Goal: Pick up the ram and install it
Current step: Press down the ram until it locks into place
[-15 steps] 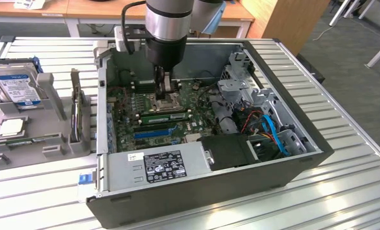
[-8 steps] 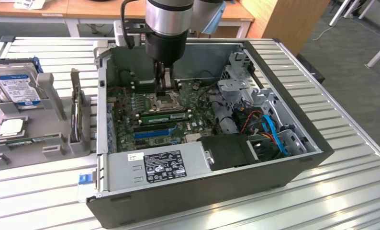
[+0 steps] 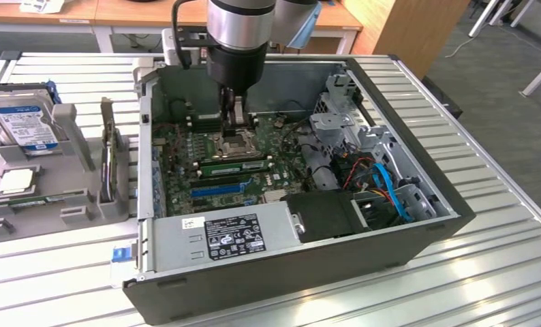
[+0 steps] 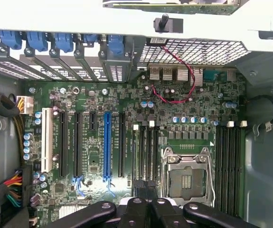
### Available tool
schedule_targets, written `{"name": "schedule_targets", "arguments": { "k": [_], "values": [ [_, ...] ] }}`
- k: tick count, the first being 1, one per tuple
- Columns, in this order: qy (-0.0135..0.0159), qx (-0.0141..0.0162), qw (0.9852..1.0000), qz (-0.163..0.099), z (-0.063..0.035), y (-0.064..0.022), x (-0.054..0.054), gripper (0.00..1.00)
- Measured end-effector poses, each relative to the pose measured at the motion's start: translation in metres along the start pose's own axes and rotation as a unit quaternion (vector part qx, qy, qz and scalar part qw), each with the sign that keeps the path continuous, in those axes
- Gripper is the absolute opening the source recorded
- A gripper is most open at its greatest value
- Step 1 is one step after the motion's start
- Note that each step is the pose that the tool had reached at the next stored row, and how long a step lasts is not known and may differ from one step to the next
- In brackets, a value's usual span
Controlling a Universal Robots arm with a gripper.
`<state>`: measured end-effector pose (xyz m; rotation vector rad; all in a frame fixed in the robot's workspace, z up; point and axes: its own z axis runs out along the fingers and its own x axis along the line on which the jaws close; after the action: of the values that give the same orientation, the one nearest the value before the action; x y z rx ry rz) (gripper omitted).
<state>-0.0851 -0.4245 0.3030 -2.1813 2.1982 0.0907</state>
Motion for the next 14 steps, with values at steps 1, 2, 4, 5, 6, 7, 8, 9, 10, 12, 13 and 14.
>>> {"name": "schedule_targets", "arguments": {
  "k": [1, 2, 4, 5, 6, 7, 8, 9, 10, 12, 13, 14],
  "values": [
    [0.0001, -0.0001, 1.0, 0.0, -0.0001, -0.0009, 0.0, 0.1],
    [0.0001, 0.0, 1.0, 0.0, -0.0001, -0.0023, 0.0, 0.1],
    [0.0, -0.0001, 1.0, 0.0, 0.0, -0.0061, 0.0, 0.1],
    [0.0, -0.0002, 1.0, 0.0, 0.0, -0.0082, 0.0, 0.1],
    [0.0, -0.0004, 1.0, 0.0, -0.0001, -0.0106, 0.0, 0.1],
    [0.0, -0.0005, 1.0, 0.0, -0.0001, -0.013, 0.0, 0.1],
    [0.0, -0.0007, 1.0, 0.0, -0.0001, -0.0155, 0.0, 0.1],
    [0.0, -0.001, 1.0, 0.0, -0.0001, -0.0182, 0.0, 0.1],
    [0.0, -0.0012, 1.0, 0.0, -0.0002, -0.0208, 0.0, 0.1],
    [0.0, -0.0016, 1.0, 0.0, -0.0002, -0.0255, 0.0, 0.1],
    [0.0, -0.0017, 1.0, 0.0, -0.0003, -0.0276, 0.0, 0.1],
    [0.0, -0.0019, 1.0, 0.0, -0.0003, -0.0294, 0.0, 0.1]
  ]
}}
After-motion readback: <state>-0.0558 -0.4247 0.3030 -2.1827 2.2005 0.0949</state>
